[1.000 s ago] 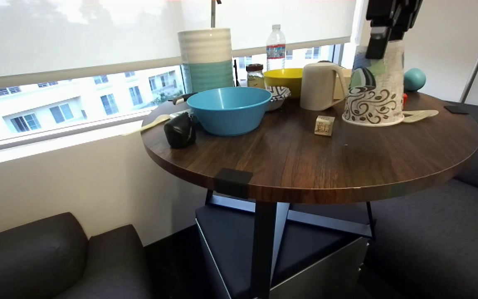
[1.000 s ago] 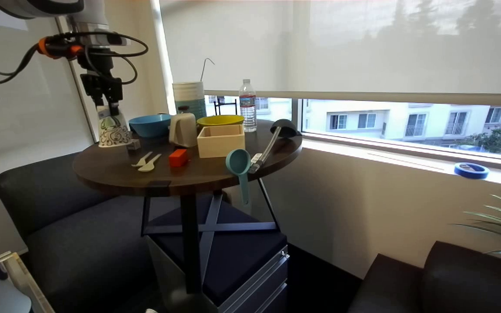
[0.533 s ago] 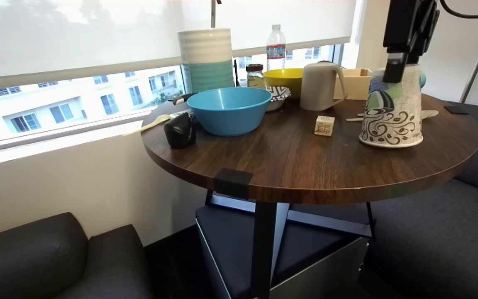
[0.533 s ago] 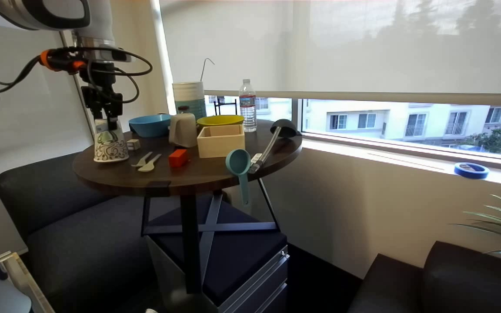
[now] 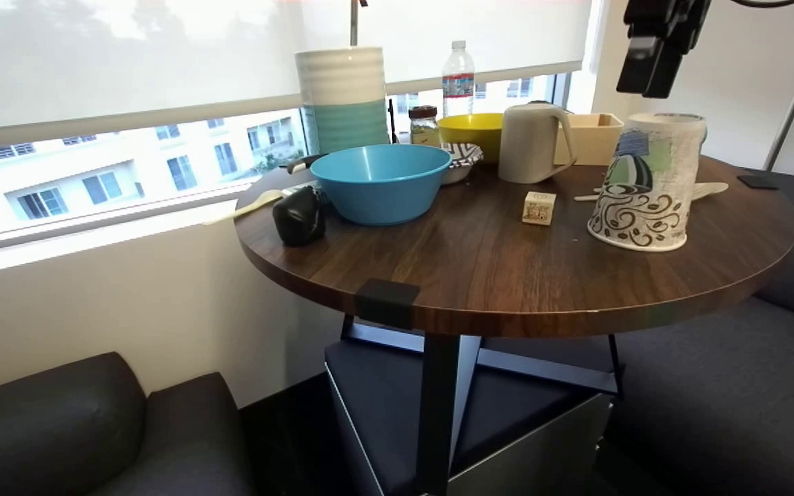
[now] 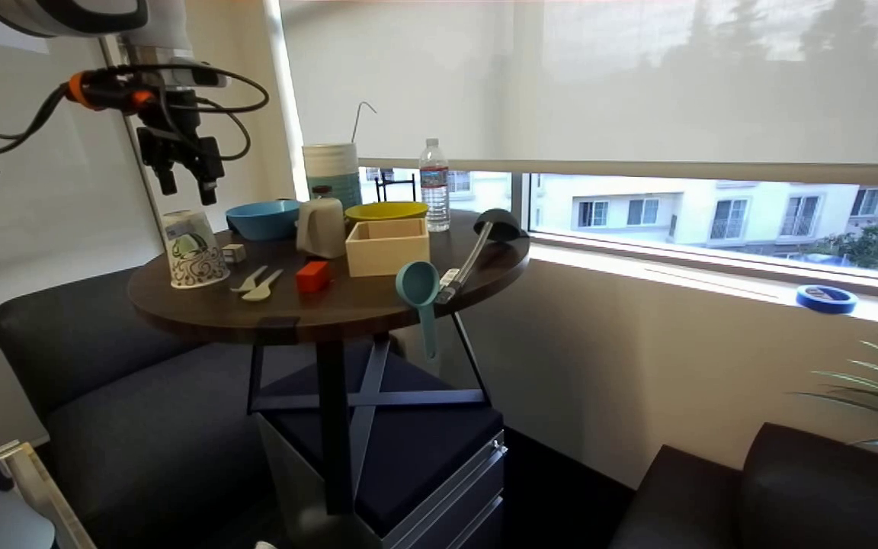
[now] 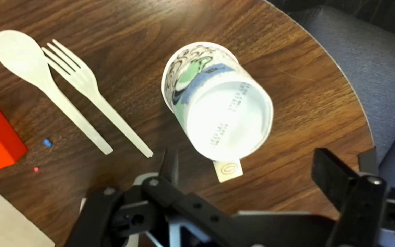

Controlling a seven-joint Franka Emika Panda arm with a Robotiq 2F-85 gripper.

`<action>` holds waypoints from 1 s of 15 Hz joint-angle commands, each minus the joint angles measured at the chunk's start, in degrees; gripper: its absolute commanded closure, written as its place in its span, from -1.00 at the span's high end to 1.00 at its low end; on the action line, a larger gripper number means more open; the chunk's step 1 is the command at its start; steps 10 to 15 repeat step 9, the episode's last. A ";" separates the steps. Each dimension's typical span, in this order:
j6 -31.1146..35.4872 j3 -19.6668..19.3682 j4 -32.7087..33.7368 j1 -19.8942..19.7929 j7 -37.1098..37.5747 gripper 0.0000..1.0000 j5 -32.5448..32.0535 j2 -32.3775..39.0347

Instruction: Pick up the paper cup and move it to the right

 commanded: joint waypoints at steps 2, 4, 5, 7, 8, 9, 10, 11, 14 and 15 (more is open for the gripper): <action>0.33 1.58 3.88 0.78 0.36 1.00 0.16 -1.09; 0.95 2.19 4.56 0.49 1.19 1.00 -0.28 -1.01; 0.26 1.48 3.81 0.59 0.10 1.00 0.03 -0.95; 0.31 1.71 4.31 0.63 0.25 1.00 0.00 -0.94; 0.34 1.72 4.33 0.63 0.26 1.00 0.00 -0.94; 0.36 1.72 4.33 0.63 0.26 1.00 0.00 -0.94; 0.36 1.72 4.33 0.63 0.26 1.00 0.00 -0.94; 0.36 1.72 4.33 0.63 0.26 1.00 0.00 -0.94; 0.36 1.72 4.33 0.63 0.26 1.00 0.00 -0.94; 0.36 1.72 4.33 0.63 0.26 1.00 0.00 -0.94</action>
